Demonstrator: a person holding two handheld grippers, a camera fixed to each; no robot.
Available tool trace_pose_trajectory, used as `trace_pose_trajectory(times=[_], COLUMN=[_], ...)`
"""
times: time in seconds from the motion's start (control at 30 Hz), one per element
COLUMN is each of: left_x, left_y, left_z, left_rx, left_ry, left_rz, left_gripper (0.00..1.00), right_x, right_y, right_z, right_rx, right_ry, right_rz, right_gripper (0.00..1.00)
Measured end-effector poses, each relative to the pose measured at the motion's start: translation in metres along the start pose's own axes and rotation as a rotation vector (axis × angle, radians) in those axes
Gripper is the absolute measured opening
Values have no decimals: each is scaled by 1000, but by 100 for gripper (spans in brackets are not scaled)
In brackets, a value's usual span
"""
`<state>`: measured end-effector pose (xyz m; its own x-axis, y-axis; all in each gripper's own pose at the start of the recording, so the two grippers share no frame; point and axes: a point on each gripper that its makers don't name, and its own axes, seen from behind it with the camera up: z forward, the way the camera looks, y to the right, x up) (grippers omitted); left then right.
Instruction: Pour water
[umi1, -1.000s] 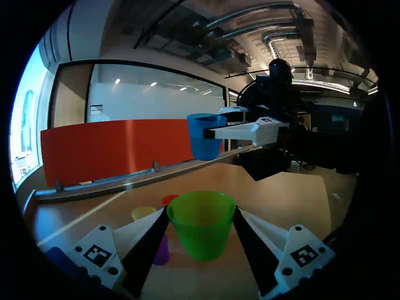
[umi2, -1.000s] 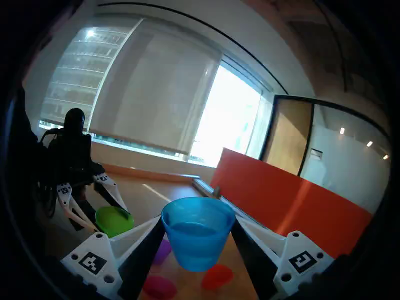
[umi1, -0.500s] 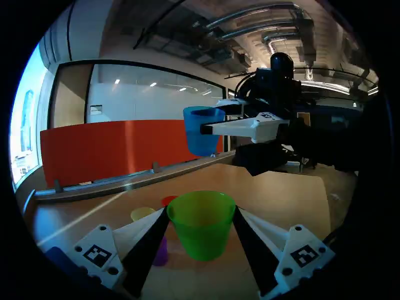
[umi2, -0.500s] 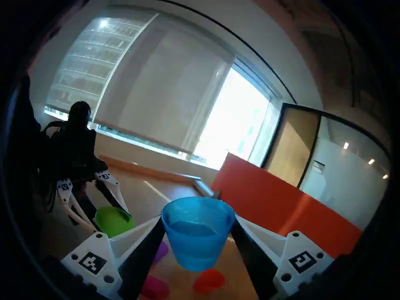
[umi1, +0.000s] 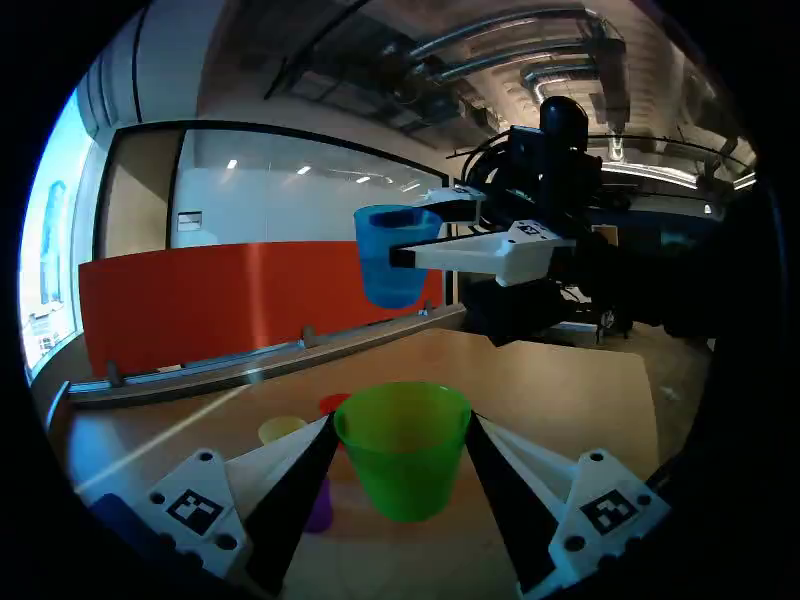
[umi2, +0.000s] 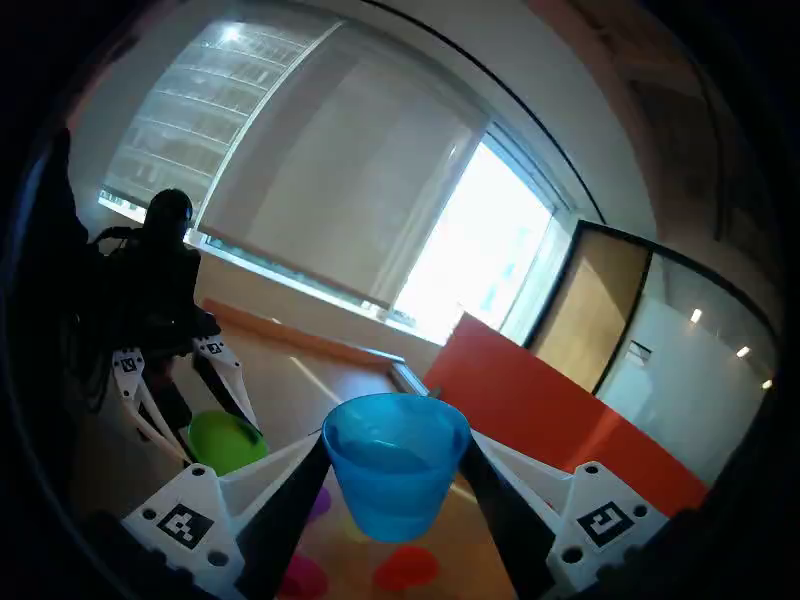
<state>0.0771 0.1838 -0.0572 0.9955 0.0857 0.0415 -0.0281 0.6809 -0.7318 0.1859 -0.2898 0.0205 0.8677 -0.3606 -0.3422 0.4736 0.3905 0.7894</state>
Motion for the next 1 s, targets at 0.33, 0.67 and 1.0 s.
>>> trace_pose_trajectory(times=[0.33, 0.67, 1.0], left_x=[2, 3, 5], left_y=[5, 7, 11], left_z=[2, 2, 4], left_rx=[-6, -10, -18], left_ry=[3, 6, 8], left_rz=[6, 5, 8], left_gripper=[89, 89, 89], right_x=[7, 13, 19], right_y=[-1, -1, -4], right_z=[3, 7, 10], right_rx=[15, 22, 36], right_ry=[5, 3, -2], right_rz=[-53, -103, -141], right_gripper=[91, 91, 91])
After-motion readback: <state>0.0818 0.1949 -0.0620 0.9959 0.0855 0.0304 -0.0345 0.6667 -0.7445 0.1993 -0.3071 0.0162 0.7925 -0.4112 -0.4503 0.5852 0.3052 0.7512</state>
